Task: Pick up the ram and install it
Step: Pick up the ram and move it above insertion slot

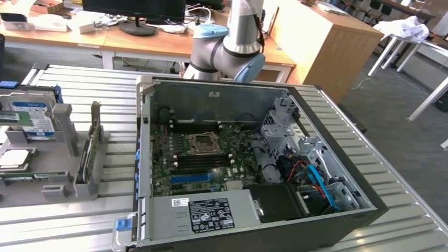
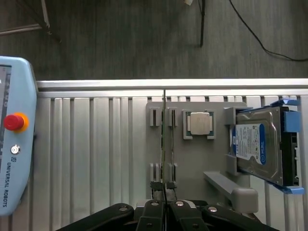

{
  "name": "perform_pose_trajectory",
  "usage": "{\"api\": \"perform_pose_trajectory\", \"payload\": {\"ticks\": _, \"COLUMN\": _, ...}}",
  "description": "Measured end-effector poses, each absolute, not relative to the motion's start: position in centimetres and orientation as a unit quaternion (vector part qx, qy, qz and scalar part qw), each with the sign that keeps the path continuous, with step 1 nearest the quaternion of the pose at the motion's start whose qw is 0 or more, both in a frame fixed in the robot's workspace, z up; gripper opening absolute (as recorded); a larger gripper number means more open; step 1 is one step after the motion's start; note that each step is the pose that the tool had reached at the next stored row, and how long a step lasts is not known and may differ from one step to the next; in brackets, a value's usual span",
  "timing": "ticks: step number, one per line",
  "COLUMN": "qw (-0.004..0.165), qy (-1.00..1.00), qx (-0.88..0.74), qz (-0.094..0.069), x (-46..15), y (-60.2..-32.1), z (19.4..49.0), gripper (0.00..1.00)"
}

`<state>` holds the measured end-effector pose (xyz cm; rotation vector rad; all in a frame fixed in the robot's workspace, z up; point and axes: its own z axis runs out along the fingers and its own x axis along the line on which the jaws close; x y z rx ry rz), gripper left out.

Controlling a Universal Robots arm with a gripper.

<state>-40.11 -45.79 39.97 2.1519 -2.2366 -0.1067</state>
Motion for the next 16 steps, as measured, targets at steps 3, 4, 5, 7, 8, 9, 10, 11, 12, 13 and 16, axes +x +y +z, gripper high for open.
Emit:
{"api": "perform_pose_trajectory", "payload": {"ticks": 3, "qw": 0.018, "qy": -0.72, "qx": 0.693, "qz": -0.035, "x": -40.1, "y": -45.8, "z": 40.6, "gripper": 0.12}}
{"api": "perform_pose_trajectory", "payload": {"ticks": 4, "qw": 0.018, "qy": -0.72, "qx": 0.693, "qz": -0.035, "x": -40.1, "y": -45.8, "z": 40.8, "gripper": 0.12}}
{"api": "perform_pose_trajectory", "payload": {"ticks": 5, "qw": 0.018, "qy": -0.72, "qx": 0.693, "qz": -0.035, "x": -40.1, "y": -45.8, "z": 41.0, "gripper": 0.12}}
{"api": "perform_pose_trajectory", "payload": {"ticks": 7, "qw": 0.018, "qy": -0.72, "qx": 0.693, "qz": -0.035, "x": -40.1, "y": -45.8, "z": 41.4, "gripper": 0.12}}
{"api": "perform_pose_trajectory", "payload": {"ticks": 8, "qw": 0.018, "qy": -0.72, "qx": 0.693, "qz": -0.035, "x": -40.1, "y": -45.8, "z": 41.5, "gripper": 0.12}}
{"api": "perform_pose_trajectory", "payload": {"ticks": 9, "qw": 0.019, "qy": -0.72, "qx": 0.693, "qz": -0.035, "x": -40.1, "y": -45.8, "z": 41.7, "gripper": 0.12}}
{"api": "perform_pose_trajectory", "payload": {"ticks": 10, "qw": 0.019, "qy": -0.72, "qx": 0.693, "qz": -0.035, "x": -40.1, "y": -45.8, "z": 41.8, "gripper": 0.12}}
{"api": "perform_pose_trajectory", "payload": {"ticks": 11, "qw": 0.019, "qy": -0.72, "qx": 0.693, "qz": -0.035, "x": -40.1, "y": -45.8, "z": 42.0, "gripper": 0.12}}
{"api": "perform_pose_trajectory", "payload": {"ticks": 12, "qw": 0.019, "qy": -0.72, "qx": 0.693, "qz": -0.035, "x": -40.1, "y": -45.8, "z": 42.2, "gripper": 0.12}}
{"api": "perform_pose_trajectory", "payload": {"ticks": 13, "qw": 0.019, "qy": -0.72, "qx": 0.693, "qz": -0.035, "x": -40.1, "y": -45.8, "z": 42.3, "gripper": 0.12}}
{"api": "perform_pose_trajectory", "payload": {"ticks": 16, "qw": 0.019, "qy": -0.72, "qx": 0.693, "qz": -0.035, "x": -40.1, "y": -45.8, "z": 42.7, "gripper": 0.12}}
